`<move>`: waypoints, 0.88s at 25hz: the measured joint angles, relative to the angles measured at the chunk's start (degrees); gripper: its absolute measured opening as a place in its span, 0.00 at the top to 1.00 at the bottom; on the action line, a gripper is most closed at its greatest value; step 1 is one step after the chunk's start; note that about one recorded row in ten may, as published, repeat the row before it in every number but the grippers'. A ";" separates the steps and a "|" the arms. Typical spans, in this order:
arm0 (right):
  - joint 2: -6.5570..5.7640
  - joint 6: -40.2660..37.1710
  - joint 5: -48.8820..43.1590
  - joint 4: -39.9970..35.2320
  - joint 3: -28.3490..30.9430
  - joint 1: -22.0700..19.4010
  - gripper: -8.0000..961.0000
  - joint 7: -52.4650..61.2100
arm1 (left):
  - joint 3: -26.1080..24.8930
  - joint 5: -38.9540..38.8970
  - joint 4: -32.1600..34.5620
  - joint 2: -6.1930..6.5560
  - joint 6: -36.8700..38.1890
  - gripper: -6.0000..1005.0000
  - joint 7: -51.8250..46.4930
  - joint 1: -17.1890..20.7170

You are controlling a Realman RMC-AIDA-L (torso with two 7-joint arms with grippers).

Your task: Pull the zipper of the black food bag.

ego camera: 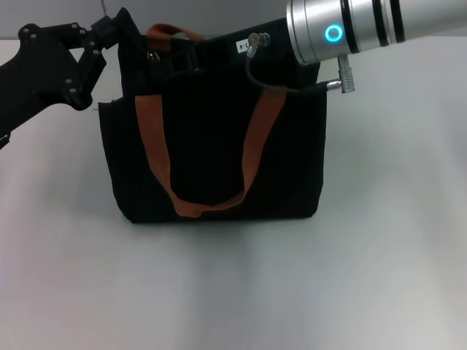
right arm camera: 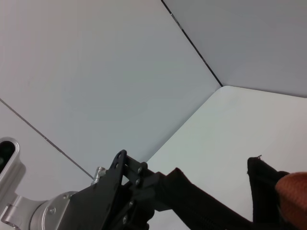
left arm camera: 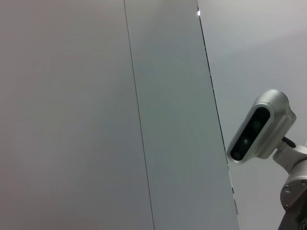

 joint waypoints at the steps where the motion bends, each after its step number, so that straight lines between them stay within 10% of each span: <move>1: -0.07 0.01 -0.06 -0.76 0.01 -0.38 0.99 0.34 | 0.00 0.00 0.00 0.03 -0.01 0.99 0.00 0.05; 22: 0.20 2.19 -19.14 -16.86 -2.52 -6.64 0.99 18.07 | 0.00 -1.32 0.30 0.42 0.10 0.99 -0.05 0.62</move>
